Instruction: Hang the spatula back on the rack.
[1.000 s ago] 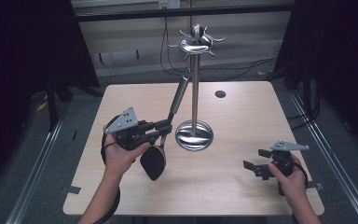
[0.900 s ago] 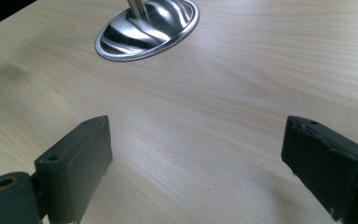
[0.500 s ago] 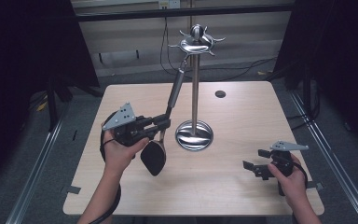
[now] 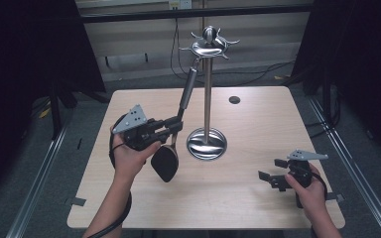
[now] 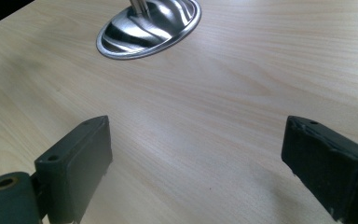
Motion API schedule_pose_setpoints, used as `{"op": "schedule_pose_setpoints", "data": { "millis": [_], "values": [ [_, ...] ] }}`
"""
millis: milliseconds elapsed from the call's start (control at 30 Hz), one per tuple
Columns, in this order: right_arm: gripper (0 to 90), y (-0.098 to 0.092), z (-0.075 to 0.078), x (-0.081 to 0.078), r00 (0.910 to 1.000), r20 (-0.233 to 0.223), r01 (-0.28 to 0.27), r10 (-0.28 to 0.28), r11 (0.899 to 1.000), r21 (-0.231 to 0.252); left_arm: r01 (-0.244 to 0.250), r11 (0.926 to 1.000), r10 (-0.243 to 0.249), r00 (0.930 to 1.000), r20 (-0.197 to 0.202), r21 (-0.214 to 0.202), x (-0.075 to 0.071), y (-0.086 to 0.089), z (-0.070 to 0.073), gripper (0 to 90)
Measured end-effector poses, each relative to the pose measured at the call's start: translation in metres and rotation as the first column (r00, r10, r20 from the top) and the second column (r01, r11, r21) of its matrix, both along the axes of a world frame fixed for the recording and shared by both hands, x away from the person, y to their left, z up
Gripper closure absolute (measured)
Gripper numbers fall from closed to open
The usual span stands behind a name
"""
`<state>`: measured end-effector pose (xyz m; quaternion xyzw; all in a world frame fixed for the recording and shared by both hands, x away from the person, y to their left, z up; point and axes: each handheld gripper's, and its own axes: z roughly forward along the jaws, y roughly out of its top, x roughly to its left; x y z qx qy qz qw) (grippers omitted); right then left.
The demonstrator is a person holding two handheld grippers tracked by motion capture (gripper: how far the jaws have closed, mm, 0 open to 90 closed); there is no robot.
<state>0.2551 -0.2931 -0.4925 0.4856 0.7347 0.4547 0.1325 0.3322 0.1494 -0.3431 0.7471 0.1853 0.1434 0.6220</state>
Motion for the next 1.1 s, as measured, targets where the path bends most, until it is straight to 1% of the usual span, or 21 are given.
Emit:
{"op": "schedule_pose_setpoints", "data": {
  "millis": [33,67,100,133,167,233,267,400,467,500,600,667,700,733,833,867,933,967,1033,1067,1100],
  "values": [
    [8.4,0.000,0.000,0.000,1.0000,0.001,-0.001,0.001,1.000,0.000,0.006,0.9998,-0.006,0.9999,-0.011,-0.020,0.000,-0.002,-0.001,75.3],
    [8.4,0.000,0.000,0.000,1.0000,0.002,-0.001,0.001,1.000,0.002,0.002,0.9999,-0.002,0.9999,-0.011,-0.014,0.001,-0.002,-0.001,75.3],
    [8.4,0.000,0.000,0.000,1.0000,0.004,-0.002,0.002,1.000,0.004,0.012,0.9998,-0.013,0.9998,-0.018,-0.018,0.001,-0.002,-0.001,75.3],
    [8.4,0.000,0.001,0.000,1.0000,0.003,0.000,0.000,1.000,0.003,0.004,0.9999,-0.004,0.9999,-0.011,-0.016,0.002,-0.002,-0.002,75.3],
    [8.4,0.000,0.001,0.000,1.0000,0.004,-0.002,0.002,1.000,0.005,0.006,0.9999,-0.006,0.9999,-0.016,-0.011,0.003,-0.002,-0.002,75.3],
    [8.4,0.000,0.001,0.000,1.0000,0.007,-0.003,0.003,1.000,0.002,0.003,0.9999,-0.003,0.9999,-0.013,-0.011,0.004,-0.003,-0.004,75.3],
    [8.4,0.000,0.001,0.000,1.0000,0.007,-0.002,0.002,1.000,0.003,-0.007,0.9998,0.006,0.9998,-0.020,-0.018,0.004,-0.004,-0.005,75.3],
    [8.4,0.000,0.001,0.000,1.0000,0.006,-0.003,0.003,1.000,0.004,-0.007,0.9998,0.007,0.9998,-0.021,-0.021,0.005,-0.004,-0.005,75.3],
    [8.4,0.000,0.001,0.000,1.0000,0.005,-0.003,0.003,1.000,0.004,0.001,1.0000,-0.001,0.9998,-0.019,-0.008,0.006,-0.004,-0.005,75.3],
    [8.4,0.000,0.001,0.000,1.0000,0.007,-0.002,0.002,1.000,0.002,-0.007,0.9999,0.007,0.9999,-0.016,-0.015,0.006,-0.004,-0.006,75.3],
    [8.4,0.001,0.001,0.000,1.0000,0.008,-0.005,0.005,1.000,0.001,-0.009,0.9998,0.009,0.9998,-0.020,-0.019,0.006,-0.006,-0.007,75.3],
    [8.4,0.001,0.001,0.000,1.0000,0.007,-0.005,0.005,1.000,0.002,-0.004,1.0000,0.004,0.9997,-0.022,-0.008,0.007,-0.006,-0.008,75.3],
    [8.4,0.001,0.001,0.000,1.0000,0.007,-0.005,0.005,1.000,0.001,-0.015,0.9998,0.014,0.9997,-0.020,-0.012,0.007,-0.006,-0.009,75.3],
    [8.4,0.001,0.001,0.000,1.0000,0.007,-0.006,0.006,1.000,0.001,-0.009,0.9999,0.009,0.9998,-0.020,-0.007,0.007,-0.006,-0.009,75.3],
    [8.4,0.000,0.001,0.000,1.0000,0.007,-0.006,0.006,1.000,0.000,-0.016,0.9997,0.015,0.9997,-0.018,-0.017,0.008,-0.008,-0.010,75.3],
    [8.4,0.000,0.001,0.000,1.0000,0.004,-0.003,0.003,1.000,0.000,-0.006,0.9999,0.006,0.9996,-0.026,-0.013,0.009,-0.008,-0.010,75.2],
    [8.4,0.000,0.001,0.000,1.0000,0.004,-0.003,0.003,1.000,0.000,-0.013,0.9998,0.013,0.9997,-0.022,-0.014,0.009,-0.009,-0.011,75.2],
    [8.4,0.000,0.001,0.000,1.0000,0.006,-0.003,0.003,1.000,0.001,-0.007,1.0000,0.007,0.9996,-0.026,-0.007,0.009,-0.010,-0.010,75.2],
    [8.4,0.000,0.001,0.000,1.0000,0.005,-0.003,0.003,1.000,0.002,-0.006,0.9999,0.006,0.9997,-0.026,-0.010,0.010,-0.011,-0.011,75.2],
    [8.4,0.000,0.001,-0.001,1.0000,0.006,-0.001,0.001,1.000,-0.001,-0.016,0.9997,0.015,0.9996,-0.024,-0.017,0.010,-0.012,-0.012,75.2],
    [8.4,0.000,0.001,-0.001,1.0000,0.006,-0.001,0.001,1.000,-0.001,-0.053,0.9986,0.053,0.9983,-0.022,-0.006,0.009,-0.013,-0.012,75.2]
  ]
}}
